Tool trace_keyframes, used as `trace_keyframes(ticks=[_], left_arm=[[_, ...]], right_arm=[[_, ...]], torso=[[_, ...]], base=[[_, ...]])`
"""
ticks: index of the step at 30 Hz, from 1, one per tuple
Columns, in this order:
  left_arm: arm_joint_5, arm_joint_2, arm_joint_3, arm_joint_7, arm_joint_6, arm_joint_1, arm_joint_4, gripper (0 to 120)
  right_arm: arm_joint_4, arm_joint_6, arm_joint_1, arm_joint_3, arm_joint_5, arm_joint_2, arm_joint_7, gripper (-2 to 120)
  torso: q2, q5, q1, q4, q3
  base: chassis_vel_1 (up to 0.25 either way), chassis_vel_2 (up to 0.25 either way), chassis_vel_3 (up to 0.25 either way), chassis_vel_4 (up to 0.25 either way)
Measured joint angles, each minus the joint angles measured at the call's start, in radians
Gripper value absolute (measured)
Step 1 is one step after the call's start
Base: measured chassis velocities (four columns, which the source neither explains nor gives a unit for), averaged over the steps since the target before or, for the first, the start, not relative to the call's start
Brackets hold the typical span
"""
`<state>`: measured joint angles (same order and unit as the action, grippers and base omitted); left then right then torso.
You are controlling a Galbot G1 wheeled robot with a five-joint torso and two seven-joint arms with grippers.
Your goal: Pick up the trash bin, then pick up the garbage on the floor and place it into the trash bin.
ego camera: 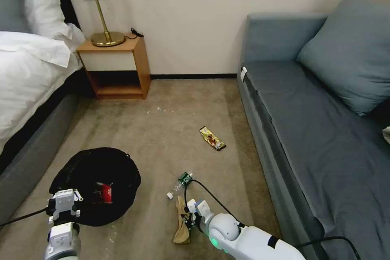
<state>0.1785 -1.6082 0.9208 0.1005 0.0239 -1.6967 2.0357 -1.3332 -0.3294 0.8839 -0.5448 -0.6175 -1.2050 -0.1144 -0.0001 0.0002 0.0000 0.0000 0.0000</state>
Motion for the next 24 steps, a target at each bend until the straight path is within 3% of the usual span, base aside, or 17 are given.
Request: trace_keyframes(ticks=[5,8,9,12,17,24], left_arm=[[0.0,0.0,0.0,0.0,-0.005,0.002,0.001,4],[-0.004,0.0,-0.001,0.0,-0.007,0.003,-0.002,4],[-0.004,0.0,-0.001,0.0,-0.007,0.003,-0.002,4],[-0.009,0.0,-0.005,-0.001,-0.007,0.004,-0.012,4],[-0.011,0.0,-0.007,-0.003,-0.007,0.005,-0.014,4],[-0.025,0.0,-0.009,-0.01,-0.012,0.002,-0.005,4]], right_arm=[[-0.058,0.066,0.012,0.053,-0.008,0.018,0.03,0],[-0.115,0.25,0.007,0.096,-0.098,0.03,0.147,0],[-0.115,0.25,0.007,0.096,-0.098,0.03,0.147,0],[-0.155,0.396,-0.025,0.092,-0.183,0.03,0.27,0],[-0.185,0.477,-0.096,0.019,-0.302,-0.014,0.311,0],[-0.11,0.528,-0.215,-0.123,-0.317,-0.092,0.325,0]], torso=[[0.0,0.0,0.0,0.0,0.0],[0.0,-0.0001,0.0,-0.0001,0.0],[0.0,-0.0001,0.0,-0.0001,0.0],[0.0,-0.0003,0.0,0.0,0.0],[0.0,-0.0003,0.0,0.0,0.0],[0.0,-0.0003,0.0,0.0003,0.0]], base=[[0.0,0.0,0.0,0.0],[0.0,0.0,0.0,0.0],[0.0,0.0,0.0,0.0],[0.0,0.0,0.0,0.0],[0.0,0.0,0.0,0.0],[0.0,0.0,0.0,0.0]])
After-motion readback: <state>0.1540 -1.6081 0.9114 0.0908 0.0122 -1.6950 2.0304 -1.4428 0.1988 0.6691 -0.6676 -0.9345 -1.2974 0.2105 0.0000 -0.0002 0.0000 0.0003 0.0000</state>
